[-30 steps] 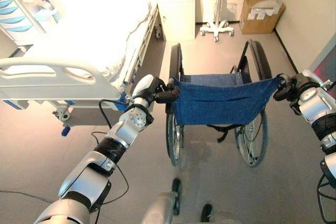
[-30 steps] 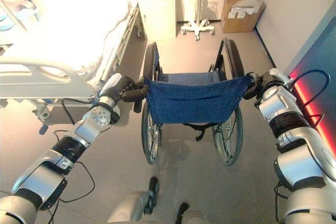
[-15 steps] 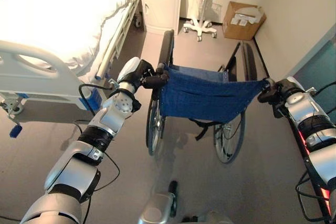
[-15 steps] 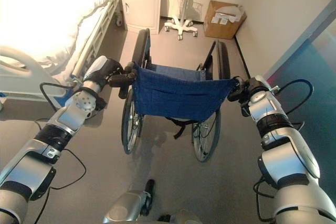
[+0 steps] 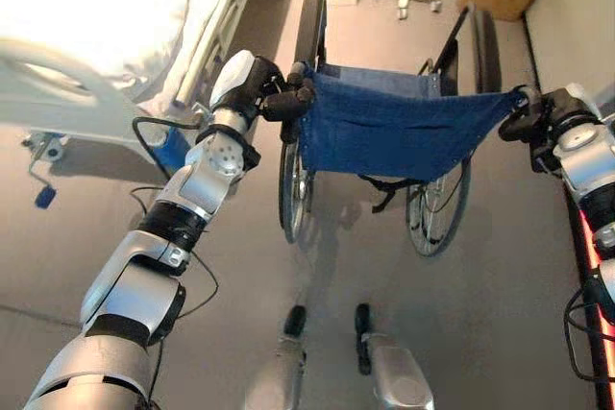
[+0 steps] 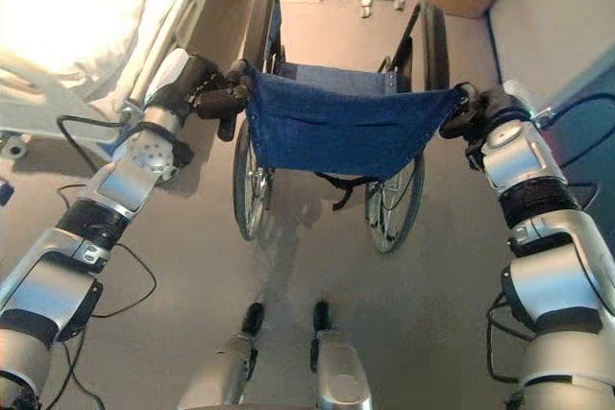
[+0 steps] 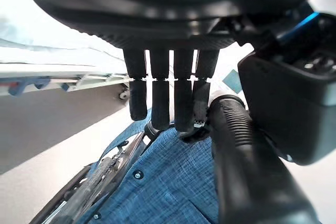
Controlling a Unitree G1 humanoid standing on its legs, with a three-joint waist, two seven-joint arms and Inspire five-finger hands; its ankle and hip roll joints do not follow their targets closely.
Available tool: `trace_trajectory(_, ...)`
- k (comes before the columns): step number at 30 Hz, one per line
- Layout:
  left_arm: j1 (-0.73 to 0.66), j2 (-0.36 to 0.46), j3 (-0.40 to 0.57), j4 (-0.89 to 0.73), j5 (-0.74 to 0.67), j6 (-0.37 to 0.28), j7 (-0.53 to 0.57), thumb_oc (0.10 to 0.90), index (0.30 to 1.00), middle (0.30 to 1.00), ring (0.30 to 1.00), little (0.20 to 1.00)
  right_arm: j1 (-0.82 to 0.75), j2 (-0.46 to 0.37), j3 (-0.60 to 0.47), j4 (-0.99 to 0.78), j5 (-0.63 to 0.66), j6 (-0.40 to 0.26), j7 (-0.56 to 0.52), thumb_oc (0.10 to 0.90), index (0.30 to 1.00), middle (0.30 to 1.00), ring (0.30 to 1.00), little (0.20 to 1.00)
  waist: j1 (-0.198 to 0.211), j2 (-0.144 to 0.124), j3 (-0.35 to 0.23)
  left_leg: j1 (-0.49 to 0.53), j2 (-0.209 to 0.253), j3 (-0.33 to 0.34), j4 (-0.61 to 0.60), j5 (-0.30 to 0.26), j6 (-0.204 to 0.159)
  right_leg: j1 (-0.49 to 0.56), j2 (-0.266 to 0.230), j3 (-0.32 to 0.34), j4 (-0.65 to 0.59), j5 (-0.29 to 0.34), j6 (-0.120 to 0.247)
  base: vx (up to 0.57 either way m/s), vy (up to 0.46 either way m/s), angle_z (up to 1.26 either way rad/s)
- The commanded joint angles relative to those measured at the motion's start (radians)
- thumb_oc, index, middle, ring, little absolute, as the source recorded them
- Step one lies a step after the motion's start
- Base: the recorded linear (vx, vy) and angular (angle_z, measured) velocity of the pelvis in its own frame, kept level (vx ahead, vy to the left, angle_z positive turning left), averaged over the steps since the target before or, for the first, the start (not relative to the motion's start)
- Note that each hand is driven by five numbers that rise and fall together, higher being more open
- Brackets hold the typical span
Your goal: Push the wheelchair next to the bed
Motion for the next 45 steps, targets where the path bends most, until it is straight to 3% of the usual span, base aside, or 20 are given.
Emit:
trace_trajectory(1, 0.218, 0.0, -0.191, 0.017, 0.064, -0.005, -0.095, 0.4, 0.3, 0.3, 0.3, 0.3, -0.079, 0.148, 0.122, -0.124, -0.027, -0.148, 0.109, 0.4, 0.3, 0.3, 0.3, 0.3, 0.085, -0.067, 0.026, 0.083, 0.04, 0.045, -0.055, 0.013, -0.046, -0.074, -0.049, 0.067, 0.023, 0.058, 0.04, 0.22, -0.154, 0.38)
trace_trajectory(6, 0.201, -0.04, -0.196, 0.039, 0.046, 0.004, -0.055, 0.4, 0.3, 0.3, 0.3, 0.3, -0.057, 0.151, 0.121, -0.137, -0.037, -0.15, 0.113, 0.4, 0.3, 0.3, 0.3, 0.3, 0.036, -0.054, 0.014, 0.154, 0.104, 0.071, -0.108, 0.039, -0.078, -0.058, -0.023, 0.049, 0.028, 0.028, 0.013, 0.2, -0.095, 0.34)
trace_trajectory(11, 0.202, -0.058, -0.179, 0.061, 0.04, 0.037, -0.054, 0.4, 0.3, 0.3, 0.3, 0.3, -0.007, 0.16, 0.106, -0.135, -0.014, -0.142, 0.122, 0.4, 0.3, 0.3, 0.3, 0.3, 0.0, -0.047, -0.023, 0.208, 0.152, 0.086, -0.085, 0.122, -0.094, -0.034, 0.007, 0.051, 0.046, -0.012, -0.016, 0.27, -0.097, 0.22)
trace_trajectory(15, 0.18, -0.091, -0.162, 0.137, 0.002, 0.099, -0.067, 0.4, 0.3, 0.3, 0.3, 0.3, 0.052, 0.178, 0.078, -0.122, -0.003, -0.155, 0.126, 0.4, 0.3, 0.3, 0.3, 0.3, -0.047, -0.051, -0.068, 0.264, 0.231, 0.164, 0.036, 0.219, -0.109, -0.027, 0.021, 0.009, 0.078, -0.048, -0.052, 0.26, -0.107, 0.38)
trace_trajectory(16, 0.178, -0.094, -0.16, 0.148, 0.002, 0.1, -0.069, 0.4, 0.3, 0.3, 0.3, 0.3, 0.055, 0.179, 0.077, -0.119, -0.003, -0.159, 0.126, 0.4, 0.3, 0.3, 0.3, 0.3, -0.05, -0.053, -0.073, 0.268, 0.235, 0.167, 0.05, 0.225, -0.11, -0.026, 0.022, 0.006, 0.08, -0.051, -0.056, 0.41, -0.212, 0.51)
trace_trajectory(17, 0.17, -0.109, -0.153, 0.2, 0.003, 0.119, -0.086, 0.4, 0.3, 0.3, 0.3, 0.3, 0.075, 0.189, 0.074, -0.1, -0.005, -0.184, 0.116, 0.4, 0.3, 0.3, 0.3, 0.3, -0.05, -0.061, -0.08, 0.256, 0.234, 0.171, 0.154, 0.243, -0.109, 0.003, 0.033, -0.002, 0.09, -0.071, -0.075, 0.33, -0.18, 0.33)
trace_trajectory(19, 0.162, -0.111, -0.15, 0.214, 0.007, 0.131, -0.102, 0.4, 0.3, 0.3, 0.3, 0.3, 0.078, 0.2, 0.071, -0.091, 0.007, -0.187, 0.102, 0.4, 0.3, 0.3, 0.3, 0.3, -0.037, -0.067, -0.073, 0.202, 0.224, 0.167, 0.179, 0.254, -0.101, 0.036, 0.045, 0.004, 0.089, -0.083, -0.081, 0.39, -0.198, 0.09)
trace_trajectory(20, 0.151, -0.109, -0.149, 0.223, 0.021, 0.133, -0.114, 0.4, 0.3, 0.3, 0.3, 0.3, 0.074, 0.221, 0.073, -0.073, 0.017, -0.193, 0.091, 0.4, 0.3, 0.3, 0.3, 0.3, 0.006, -0.071, -0.038, 0.095, 0.142, 0.136, 0.181, 0.19, -0.062, 0.098, 0.068, 0.048, 0.082, -0.092, -0.076, 0.39, -0.156, 0.0)
trace_trajectory(22, 0.144, -0.102, -0.153, 0.214, 0.019, 0.133, -0.11, 0.4, 0.3, 0.3, 0.3, 0.3, 0.061, 0.237, 0.079, -0.072, 0.024, -0.188, 0.074, 0.4, 0.3, 0.3, 0.3, 0.3, 0.04, -0.064, -0.008, 0.021, 0.076, 0.129, 0.138, 0.175, -0.052, 0.144, 0.091, 0.073, 0.078, -0.1, -0.073, 0.37, -0.064, -0.19)
trace_trajectory(23, 0.14, -0.096, -0.158, 0.198, 0.018, 0.125, -0.099, 0.4, 0.3, 0.3, 0.3, 0.3, 0.054, 0.243, 0.083, -0.083, 0.016, -0.192, 0.057, 0.4, 0.3, 0.3, 0.3, 0.3, 0.072, -0.042, 0.019, -0.076, 0.028, 0.151, 0.065, 0.231, -0.067, 0.2, 0.135, 0.094, 0.066, -0.116, -0.082, 0.45, 0.019, -0.33)
trace_trajectory(24, 0.143, -0.092, -0.163, 0.183, 0.009, 0.126, -0.088, 0.4, 0.3, 0.3, 0.3, 0.3, 0.056, 0.242, 0.081, -0.09, 0.009, -0.202, 0.053, 0.4, 0.3, 0.3, 0.3, 0.3, 0.088, -0.025, 0.033, -0.111, 0.008, 0.167, 0.013, 0.262, -0.077, 0.237, 0.162, 0.116, 0.059, -0.129, -0.087, 0.46, 0.049, -0.43)
trace_trajectory(28, 0.181, -0.06, -0.162, 0.131, -0.023, 0.116, -0.059, 0.4, 0.3, 0.3, 0.3, 0.3, 0.059, 0.237, 0.08, -0.12, -0.003, -0.219, 0.073, 0.4, 0.3, 0.3, 0.3, 0.3, 0.147, 0.011, 0.04, -0.146, -0.036, 0.18, -0.189, 0.343, -0.096, 0.349, 0.206, 0.189, 0.032, -0.163, -0.081, 0.49, 0.125, -0.8)
trace_trajectory(31, 0.215, -0.032, -0.14, 0.101, -0.033, 0.097, -0.072, 0.4, 0.3, 0.3, 0.3, 0.3, 0.071, 0.242, 0.08, -0.118, -0.027, -0.241, 0.092, 0.4, 0.3, 0.3, 0.3, 0.3, 0.17, 0.006, 0.006, -0.126, -0.039, 0.234, -0.172, 0.269, -0.058, 0.378, 0.175, 0.188, 0.043, -0.183, -0.056, 0.44, 0.172, -1.13)
trace_trajectory(35, 0.23, 0.001, -0.122, 0.105, -0.061, 0.067, -0.09, 0.4, 0.3, 0.3, 0.3, 0.3, 0.096, 0.259, 0.075, -0.116, -0.041, -0.255, 0.11, 0.4, 0.3, 0.3, 0.3, 0.3, 0.2, -0.029, -0.02, -0.126, -0.059, 0.223, -0.076, 0.171, -0.024, 0.371, 0.118, 0.131, 0.035, -0.161, -0.027, 0.43, 0.161, -0.37)
trace_trajectory(39, 0.184, 0.038, -0.128, 0.098, -0.052, 0.056, -0.093, 0.4, 0.3, 0.3, 0.3, 0.3, 0.032, 0.27, 0.079, -0.077, -0.003, -0.279, 0.092, 0.4, 0.3, 0.3, 0.3, 0.3, 0.238, -0.072, -0.012, -0.138, -0.073, 0.211, -0.09, 0.164, -0.008, 0.355, 0.071, 0.082, 0.014, -0.113, 0.015, 0.17, 0.049, -0.01)
trace_trajectory(45, 0.203, 0.006, -0.13, 0.077, -0.034, 0.061, -0.044, 0.4, 0.3, 0.3, 0.3, 0.3, 0.012, 0.265, 0.069, -0.071, 0.002, -0.293, 0.077, 0.4, 0.3, 0.3, 0.3, 0.3, 0.248, -0.094, -0.013, -0.143, -0.085, 0.184, -0.116, 0.163, 0.003, 0.336, 0.033, 0.076, 0.031, -0.049, 0.047, 0.18, 0.132, -0.24)
